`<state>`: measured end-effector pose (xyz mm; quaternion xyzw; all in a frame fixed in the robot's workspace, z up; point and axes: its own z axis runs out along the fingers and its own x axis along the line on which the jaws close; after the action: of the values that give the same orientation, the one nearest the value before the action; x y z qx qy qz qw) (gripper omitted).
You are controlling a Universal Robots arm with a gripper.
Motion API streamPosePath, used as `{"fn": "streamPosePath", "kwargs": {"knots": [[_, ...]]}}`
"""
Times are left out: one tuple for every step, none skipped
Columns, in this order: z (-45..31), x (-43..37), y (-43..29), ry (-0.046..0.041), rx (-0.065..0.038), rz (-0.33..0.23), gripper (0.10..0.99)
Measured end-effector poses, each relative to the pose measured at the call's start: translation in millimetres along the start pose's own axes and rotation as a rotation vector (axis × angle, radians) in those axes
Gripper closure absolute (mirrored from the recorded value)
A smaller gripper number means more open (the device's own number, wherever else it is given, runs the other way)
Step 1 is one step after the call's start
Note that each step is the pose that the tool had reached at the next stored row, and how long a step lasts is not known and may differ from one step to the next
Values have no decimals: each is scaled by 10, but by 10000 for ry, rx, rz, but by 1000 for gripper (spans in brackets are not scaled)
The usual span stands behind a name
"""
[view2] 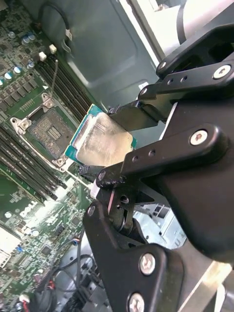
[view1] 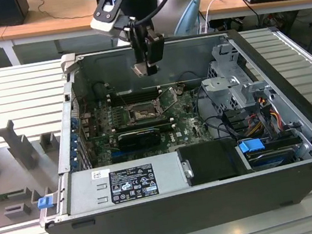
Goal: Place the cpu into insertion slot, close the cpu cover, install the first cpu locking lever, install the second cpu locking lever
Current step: 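Place the cpu into insertion slot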
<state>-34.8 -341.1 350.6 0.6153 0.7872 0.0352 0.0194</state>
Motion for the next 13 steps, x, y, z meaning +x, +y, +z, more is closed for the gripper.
{"fn": "streamPosePath", "kwargs": {"knots": [[5,-1,0,-19,0,198,561],[9,-1,-1,-31,-3,336,561],[13,-1,-1,-48,-8,589,561],[15,-1,-1,-58,-10,713,561],[16,-1,-1,-69,-10,836,561],[18,-1,-1,-92,-13,1123,561],[19,-1,-2,-101,-15,1242,561],[20,-1,-2,-113,-18,1392,561],[21,-1,-2,-130,-20,1604,561],[24,-1,-2,-151,-23,1872,561],[24,-1,-2,-162,-25,2001,561],[27,-1,-2,-185,-29,2294,561],[29,-1,-2,-203,-30,2466,561]]}}
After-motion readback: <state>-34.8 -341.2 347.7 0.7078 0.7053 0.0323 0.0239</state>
